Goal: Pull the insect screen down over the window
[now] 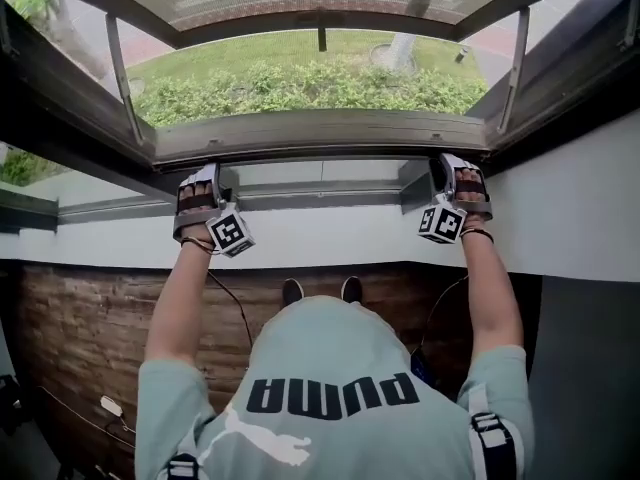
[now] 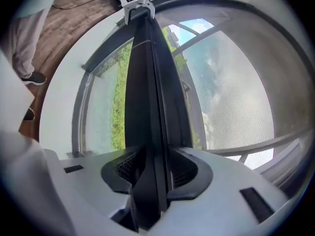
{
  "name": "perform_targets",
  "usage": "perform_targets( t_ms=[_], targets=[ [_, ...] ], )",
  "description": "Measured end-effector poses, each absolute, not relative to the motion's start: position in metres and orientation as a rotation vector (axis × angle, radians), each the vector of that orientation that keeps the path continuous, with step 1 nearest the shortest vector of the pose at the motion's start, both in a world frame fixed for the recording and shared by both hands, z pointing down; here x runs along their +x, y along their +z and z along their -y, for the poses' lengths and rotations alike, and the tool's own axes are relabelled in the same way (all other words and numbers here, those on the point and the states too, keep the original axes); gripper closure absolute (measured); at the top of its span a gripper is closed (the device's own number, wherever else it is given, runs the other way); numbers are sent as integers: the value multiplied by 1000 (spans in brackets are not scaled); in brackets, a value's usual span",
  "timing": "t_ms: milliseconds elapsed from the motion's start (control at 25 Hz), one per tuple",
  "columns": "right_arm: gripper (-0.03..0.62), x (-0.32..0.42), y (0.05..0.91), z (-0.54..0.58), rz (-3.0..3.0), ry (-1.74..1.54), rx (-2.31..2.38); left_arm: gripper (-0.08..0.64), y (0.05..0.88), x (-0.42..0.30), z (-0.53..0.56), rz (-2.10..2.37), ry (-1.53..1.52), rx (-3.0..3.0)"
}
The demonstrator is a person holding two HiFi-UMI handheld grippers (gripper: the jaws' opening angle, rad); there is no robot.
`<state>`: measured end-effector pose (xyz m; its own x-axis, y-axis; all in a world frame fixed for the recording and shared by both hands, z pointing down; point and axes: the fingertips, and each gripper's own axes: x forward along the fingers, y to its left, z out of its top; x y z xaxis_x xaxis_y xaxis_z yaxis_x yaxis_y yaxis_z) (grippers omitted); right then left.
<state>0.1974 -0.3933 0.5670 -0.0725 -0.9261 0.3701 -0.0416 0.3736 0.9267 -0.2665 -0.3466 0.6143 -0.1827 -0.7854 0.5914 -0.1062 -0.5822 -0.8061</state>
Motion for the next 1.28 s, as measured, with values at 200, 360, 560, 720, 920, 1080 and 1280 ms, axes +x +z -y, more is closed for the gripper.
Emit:
perform_targets(
  t_ms=[200, 360, 560, 720, 920, 1080, 1280],
  targets=[
    [461, 242, 569, 397, 1361, -902, 963, 137, 613, -266, 351, -1066, -1793, -1557],
    [461, 242, 569, 391, 1352, -877, 1016, 138, 611, -264, 349, -1080, -1796, -1551],
    [453, 239, 572, 395, 1368, -838, 1087, 138, 611, -267, 354, -1063, -1767, -1516],
    [461, 232, 569, 404, 1323, -917, 1078, 138, 607, -274, 356, -1138, -1748, -1487],
    [495, 272, 558, 386, 1317, -850, 999, 164, 595, -227, 375, -1221, -1633, -1499],
    [494, 253, 557, 402, 1319, -860, 979, 164, 599, -256, 361, -1179, -1851, -1507],
    [494, 244, 557, 400, 1330, -834, 951, 164, 599, -256, 358, -1230, -1876, -1588]
  ],
)
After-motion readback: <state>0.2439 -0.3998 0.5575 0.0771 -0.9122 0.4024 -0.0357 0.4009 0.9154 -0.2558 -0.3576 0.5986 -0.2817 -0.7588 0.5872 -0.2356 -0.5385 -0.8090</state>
